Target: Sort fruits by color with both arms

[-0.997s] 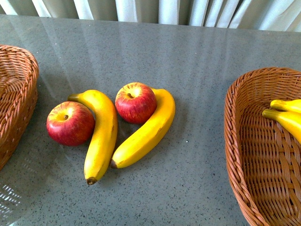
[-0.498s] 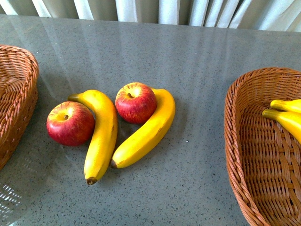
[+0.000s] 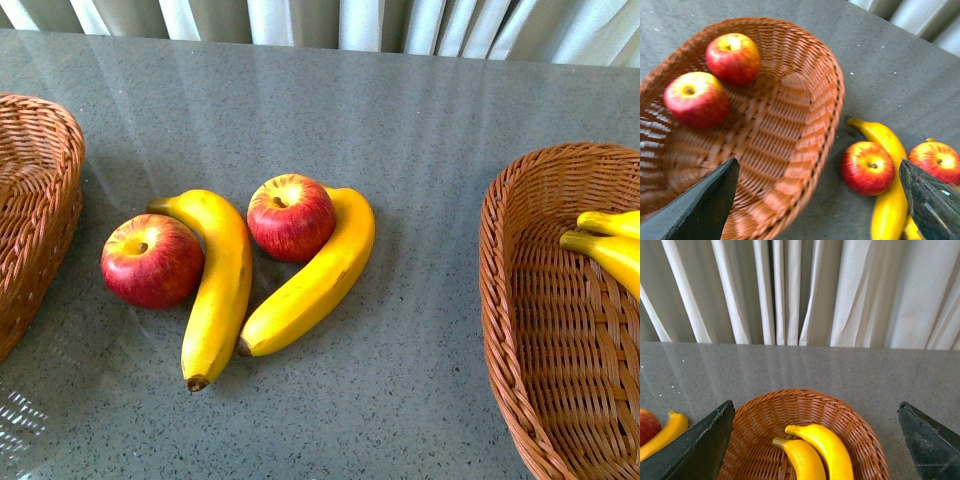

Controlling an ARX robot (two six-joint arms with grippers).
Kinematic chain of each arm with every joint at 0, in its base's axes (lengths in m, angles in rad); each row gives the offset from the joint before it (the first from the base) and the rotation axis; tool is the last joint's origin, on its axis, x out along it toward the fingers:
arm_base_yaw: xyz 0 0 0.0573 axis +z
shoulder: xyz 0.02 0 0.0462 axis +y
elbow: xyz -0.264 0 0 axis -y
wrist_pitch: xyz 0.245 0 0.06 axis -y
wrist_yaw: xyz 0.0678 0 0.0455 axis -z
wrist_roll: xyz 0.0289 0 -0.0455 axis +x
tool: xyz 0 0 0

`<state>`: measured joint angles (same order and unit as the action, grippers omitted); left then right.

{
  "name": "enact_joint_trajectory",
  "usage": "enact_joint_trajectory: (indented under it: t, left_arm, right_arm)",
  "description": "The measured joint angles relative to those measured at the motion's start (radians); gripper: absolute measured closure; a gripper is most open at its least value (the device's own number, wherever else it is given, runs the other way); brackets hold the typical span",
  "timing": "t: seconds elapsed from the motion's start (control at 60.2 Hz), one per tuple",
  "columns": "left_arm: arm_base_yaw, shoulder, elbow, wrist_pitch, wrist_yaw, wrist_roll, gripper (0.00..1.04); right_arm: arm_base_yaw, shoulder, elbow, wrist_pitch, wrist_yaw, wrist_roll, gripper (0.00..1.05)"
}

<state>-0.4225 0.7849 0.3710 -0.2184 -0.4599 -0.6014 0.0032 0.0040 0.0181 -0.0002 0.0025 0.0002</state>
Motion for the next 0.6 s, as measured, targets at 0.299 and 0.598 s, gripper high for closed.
enact_joint_trajectory:
  t: [0.299,0.598]
  left_arm:
    - [-0.183,0.415,0.142,0.035,-0.074,-0.253,0.09]
    - [-0.219,0.639,0.259,0.062,-0.09,-0.327,0.09]
  right_arm:
    - [0.0,0.0,0.0,0.0,0.0,0.0,0.09]
    - [0.0,0.0,0.0,0.0,0.0,0.0,0.09]
